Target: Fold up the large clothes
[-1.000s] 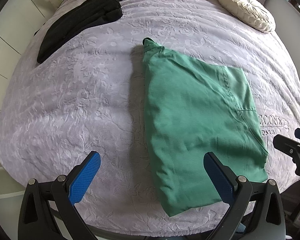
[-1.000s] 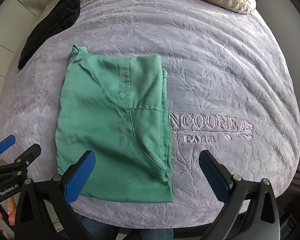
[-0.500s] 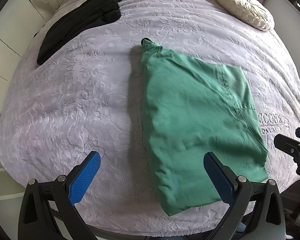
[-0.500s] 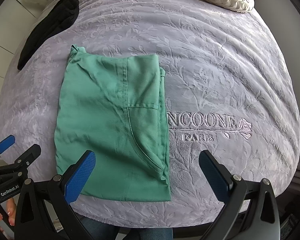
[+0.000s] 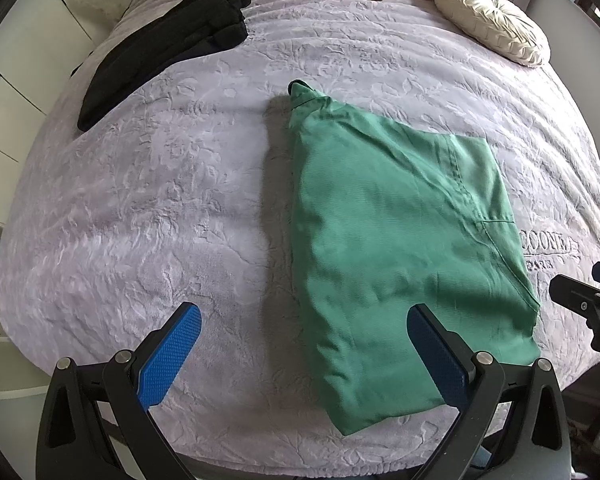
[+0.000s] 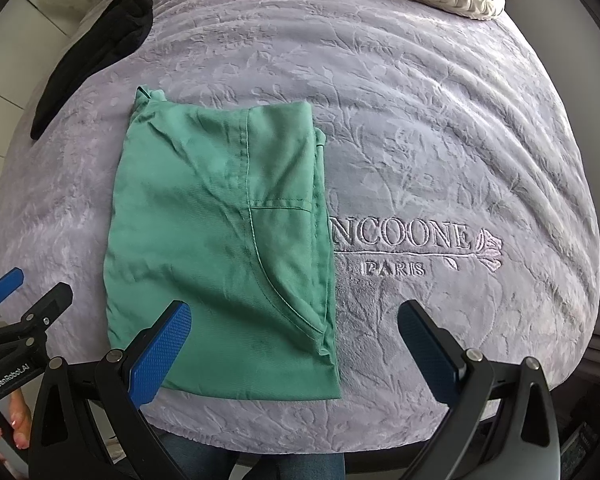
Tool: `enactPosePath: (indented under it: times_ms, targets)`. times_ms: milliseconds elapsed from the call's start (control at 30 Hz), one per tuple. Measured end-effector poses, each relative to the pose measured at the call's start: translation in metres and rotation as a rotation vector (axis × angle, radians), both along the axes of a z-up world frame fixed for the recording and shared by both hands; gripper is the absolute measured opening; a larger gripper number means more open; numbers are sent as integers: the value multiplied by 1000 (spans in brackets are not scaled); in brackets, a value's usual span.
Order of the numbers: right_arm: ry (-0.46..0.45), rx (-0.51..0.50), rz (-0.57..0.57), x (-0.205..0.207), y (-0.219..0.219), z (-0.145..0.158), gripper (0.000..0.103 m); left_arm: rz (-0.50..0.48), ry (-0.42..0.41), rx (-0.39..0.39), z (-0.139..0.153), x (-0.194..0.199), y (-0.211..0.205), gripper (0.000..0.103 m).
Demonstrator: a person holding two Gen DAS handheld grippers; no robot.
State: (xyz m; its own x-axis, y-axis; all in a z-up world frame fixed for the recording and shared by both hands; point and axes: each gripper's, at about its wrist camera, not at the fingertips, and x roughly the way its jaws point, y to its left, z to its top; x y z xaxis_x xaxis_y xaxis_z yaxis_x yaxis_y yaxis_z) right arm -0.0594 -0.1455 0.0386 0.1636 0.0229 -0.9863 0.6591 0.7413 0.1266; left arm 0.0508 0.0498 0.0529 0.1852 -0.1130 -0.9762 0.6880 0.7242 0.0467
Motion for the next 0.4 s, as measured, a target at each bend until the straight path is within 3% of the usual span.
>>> enactPosePath:
  times_ms: [400]
  targets:
    - [3,-4,12,5,6,1,103,14,-2,-23,1,-1,6,103]
